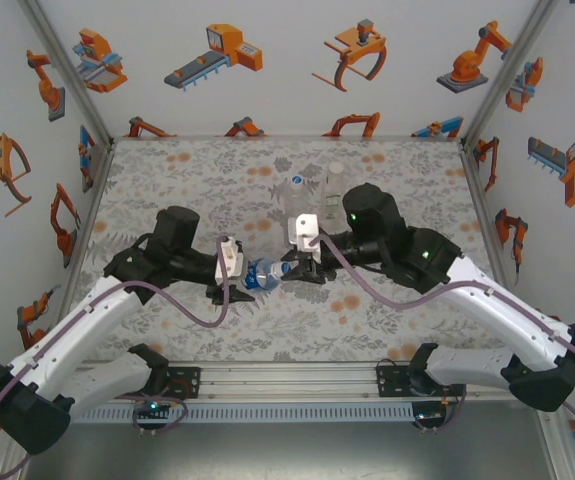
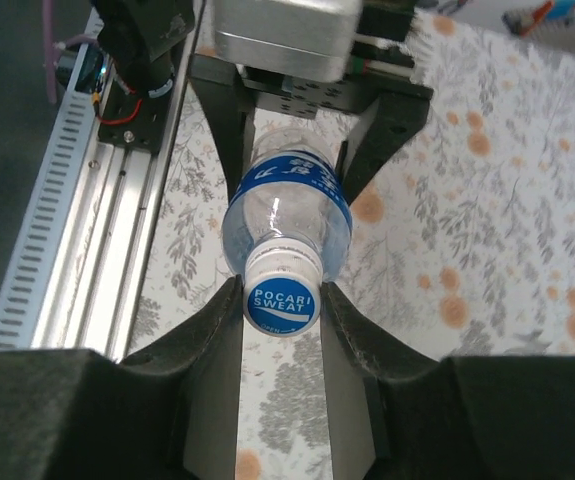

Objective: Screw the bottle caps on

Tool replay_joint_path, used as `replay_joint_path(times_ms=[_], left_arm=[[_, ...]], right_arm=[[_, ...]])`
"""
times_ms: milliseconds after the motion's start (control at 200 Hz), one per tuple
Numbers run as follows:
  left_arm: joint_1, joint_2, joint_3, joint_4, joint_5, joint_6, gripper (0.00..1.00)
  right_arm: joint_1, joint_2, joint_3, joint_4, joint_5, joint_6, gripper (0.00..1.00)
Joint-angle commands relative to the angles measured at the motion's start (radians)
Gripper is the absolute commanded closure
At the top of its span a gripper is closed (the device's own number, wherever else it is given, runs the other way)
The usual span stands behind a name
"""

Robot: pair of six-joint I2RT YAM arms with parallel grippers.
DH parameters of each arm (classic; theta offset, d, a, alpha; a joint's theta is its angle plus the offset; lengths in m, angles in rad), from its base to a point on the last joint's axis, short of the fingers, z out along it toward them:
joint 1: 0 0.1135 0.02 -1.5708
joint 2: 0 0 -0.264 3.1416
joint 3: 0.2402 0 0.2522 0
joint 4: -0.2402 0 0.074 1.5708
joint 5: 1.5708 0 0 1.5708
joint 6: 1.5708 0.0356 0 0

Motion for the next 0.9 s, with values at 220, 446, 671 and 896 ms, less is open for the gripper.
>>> replay_joint_path(times_ms=[220, 446, 671, 896], left_arm=[[-0.004, 0.000, 0.030, 0.015, 0.034, -0.002, 1.00], [-0.004, -0.005, 0.028, 0.016, 0.032, -0.001, 1.00], [-0.003, 0.000, 0.027, 0.016, 0.033, 0.002, 1.00], [-0.003, 0.007, 0.027, 0.016, 0.037, 0.003, 1.00]], right_arm=[[0.007, 0.045, -0.071, 0.146, 0.363, 1.205, 0.96], [0.011, 0.058, -0.145, 0.206, 0.410, 1.647, 1.00], [0.013, 0.035, -0.113, 0.183, 0.447, 1.467, 0.73], [0.011, -0.049, -0.067, 0.173, 0.431, 0.957, 0.48]])
